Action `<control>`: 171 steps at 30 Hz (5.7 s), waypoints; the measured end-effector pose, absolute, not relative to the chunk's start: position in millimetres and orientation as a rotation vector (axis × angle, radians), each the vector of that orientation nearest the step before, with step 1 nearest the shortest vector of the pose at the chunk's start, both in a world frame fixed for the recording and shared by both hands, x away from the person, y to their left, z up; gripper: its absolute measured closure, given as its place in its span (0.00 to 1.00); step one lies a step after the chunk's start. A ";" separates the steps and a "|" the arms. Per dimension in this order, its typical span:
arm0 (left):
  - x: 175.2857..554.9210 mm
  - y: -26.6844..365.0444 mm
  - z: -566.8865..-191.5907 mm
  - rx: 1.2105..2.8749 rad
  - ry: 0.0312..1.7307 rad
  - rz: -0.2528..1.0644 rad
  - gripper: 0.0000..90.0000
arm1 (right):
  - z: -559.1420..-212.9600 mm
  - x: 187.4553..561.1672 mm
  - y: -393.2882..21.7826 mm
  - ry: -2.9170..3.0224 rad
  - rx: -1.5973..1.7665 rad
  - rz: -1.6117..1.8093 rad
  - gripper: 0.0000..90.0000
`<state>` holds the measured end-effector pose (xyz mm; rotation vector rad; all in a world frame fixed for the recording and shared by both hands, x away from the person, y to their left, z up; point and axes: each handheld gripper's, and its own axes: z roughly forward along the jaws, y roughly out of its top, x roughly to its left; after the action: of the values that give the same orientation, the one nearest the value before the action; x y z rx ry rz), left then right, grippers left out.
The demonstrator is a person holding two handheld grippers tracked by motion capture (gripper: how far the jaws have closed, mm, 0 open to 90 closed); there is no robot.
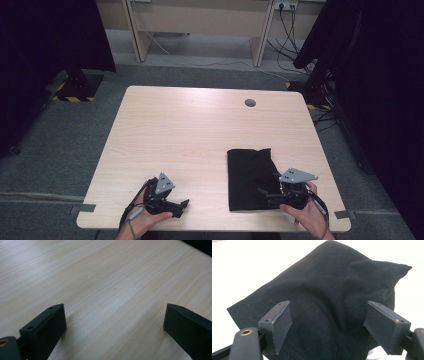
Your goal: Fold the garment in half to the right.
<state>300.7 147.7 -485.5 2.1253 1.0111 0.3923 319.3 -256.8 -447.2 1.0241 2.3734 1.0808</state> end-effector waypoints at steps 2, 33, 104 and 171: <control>300.2 150.1 -485.6 2.126 1.013 0.390 0.03 | -447.9 319.0 -256.5 2.373 1.026 1.084 0.24; 304.1 157.3 -486.6 2.133 1.051 0.424 0.00 | -475.2 335.9 -238.2 2.392 1.035 0.986 0.19; 304.6 157.8 -486.5 2.127 1.067 0.434 0.00 | -452.7 367.1 -210.2 2.384 1.028 1.112 0.21; 304.7 158.1 -486.6 2.123 1.078 0.438 0.00 | -479.3 302.7 -264.8 2.373 1.130 0.997 0.17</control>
<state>304.7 158.1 -486.6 2.1228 1.0780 0.4380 302.7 -264.8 -479.3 1.1300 2.3734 0.9967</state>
